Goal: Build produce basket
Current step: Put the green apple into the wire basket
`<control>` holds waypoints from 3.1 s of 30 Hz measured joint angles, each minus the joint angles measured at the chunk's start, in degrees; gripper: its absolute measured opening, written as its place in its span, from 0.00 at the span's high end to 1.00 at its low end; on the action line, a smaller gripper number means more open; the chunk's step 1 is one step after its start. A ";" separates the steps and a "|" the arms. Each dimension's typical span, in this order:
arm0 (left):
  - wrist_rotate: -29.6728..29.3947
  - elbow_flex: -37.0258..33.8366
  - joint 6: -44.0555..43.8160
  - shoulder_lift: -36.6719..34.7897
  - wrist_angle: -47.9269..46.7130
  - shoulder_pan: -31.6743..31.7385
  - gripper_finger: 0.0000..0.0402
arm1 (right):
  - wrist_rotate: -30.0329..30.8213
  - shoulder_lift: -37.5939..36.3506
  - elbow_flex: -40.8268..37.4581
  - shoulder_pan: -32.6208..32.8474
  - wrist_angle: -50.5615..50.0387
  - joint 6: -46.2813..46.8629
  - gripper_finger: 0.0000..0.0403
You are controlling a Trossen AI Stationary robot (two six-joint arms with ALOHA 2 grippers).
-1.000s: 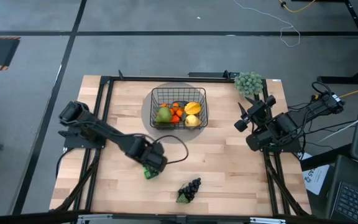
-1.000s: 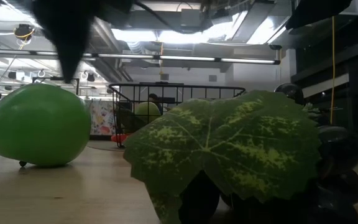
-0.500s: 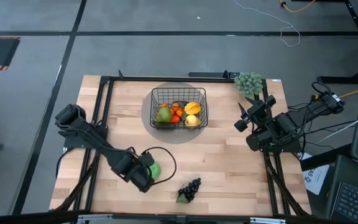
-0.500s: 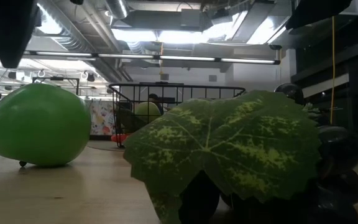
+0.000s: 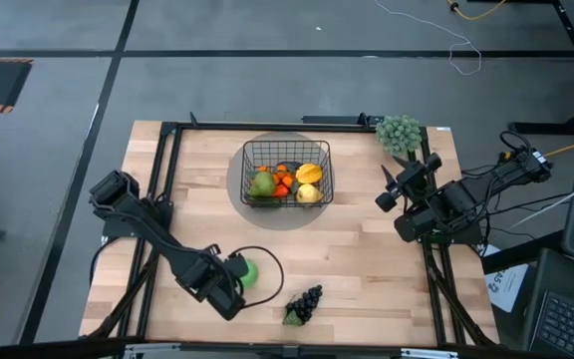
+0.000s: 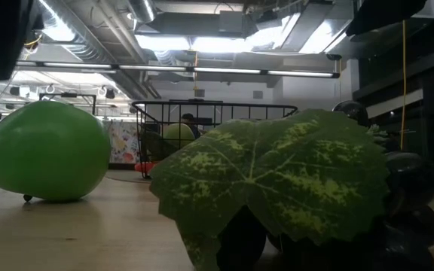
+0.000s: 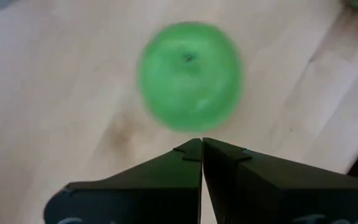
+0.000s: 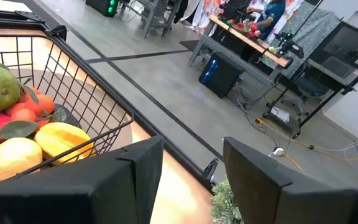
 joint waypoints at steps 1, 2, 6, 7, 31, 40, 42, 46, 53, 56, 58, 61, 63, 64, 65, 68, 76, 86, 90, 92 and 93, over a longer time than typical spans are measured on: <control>0.07 -0.02 0.77 0.50 0.86 0.27 1.00 | -0.44 0.00 0.00 -0.01 0.16 0.01 0.57; 0.33 -0.04 1.86 0.93 1.65 0.45 1.00 | -1.08 0.00 0.00 0.01 0.47 0.00 0.57; 1.31 -0.04 8.49 2.69 3.91 2.03 1.00 | -4.41 0.02 0.00 0.01 1.45 0.00 0.57; 1.36 -0.04 9.83 3.12 4.02 2.59 1.00 | -5.00 0.02 0.00 0.01 1.62 0.00 0.57; -3.09 0.02 31.43 4.14 14.06 17.07 1.00 | -5.79 0.04 0.00 -0.01 4.37 0.00 0.57; -3.84 -0.04 32.03 5.88 12.36 16.54 1.00 | -5.76 0.04 -0.01 -0.01 4.33 -0.01 0.57; -3.83 -0.02 32.04 5.86 12.88 16.54 1.00 | -5.76 0.09 -0.02 -0.01 4.33 -0.02 0.57; -4.02 -0.02 32.05 5.87 12.63 16.59 1.00 | -5.76 0.11 -0.02 -0.01 4.33 -0.02 0.57; -4.89 0.02 31.80 4.51 8.07 15.58 1.00 | -5.76 0.09 -0.02 -0.01 4.33 0.00 0.57; -4.86 0.02 29.82 4.20 4.32 14.57 1.00 | -5.76 0.11 -0.02 -0.01 4.33 -0.02 0.57; -4.79 0.00 28.02 3.80 0.72 13.76 1.00 | -5.76 0.09 -0.02 -0.01 4.33 -0.01 0.57; -4.33 0.04 23.86 2.74 -3.01 12.45 1.00 | -5.76 0.11 -0.02 0.00 4.33 -0.01 0.57; -4.07 0.00 20.89 1.76 -4.71 11.26 1.00 | -5.76 0.09 -0.02 -0.01 4.33 -0.02 0.57; -3.99 0.00 19.60 1.18 -4.69 10.72 1.00 | -5.76 0.09 -0.02 0.01 4.35 -0.02 0.57; -4.00 0.03 18.69 0.83 -4.44 10.02 1.00 | -5.76 0.11 -0.02 0.00 4.35 0.00 0.57; -4.36 0.04 17.87 0.02 -4.41 8.13 1.00 | -5.76 0.10 -0.02 -0.01 4.56 -0.02 0.57; -4.90 0.04 8.84 0.05 1.56 5.14 1.00 | -5.76 0.11 -0.02 -0.01 4.70 -0.02 0.57; 1.76 0.04 3.80 0.05 1.53 3.97 1.00 | -6.67 0.11 -0.02 0.00 4.72 -0.02 0.57; 1.61 0.04 2.92 0.08 1.35 2.42 1.00 | -6.69 0.11 -0.02 -0.01 4.72 -0.02 0.57; 0.88 0.04 2.87 0.08 0.63 1.58 1.00 | -6.70 0.11 -0.02 -0.01 4.72 -0.02 0.57; 0.55 0.04 2.88 0.08 -0.29 1.24 1.00 | -6.70 0.11 -0.02 0.00 4.72 -0.02 0.57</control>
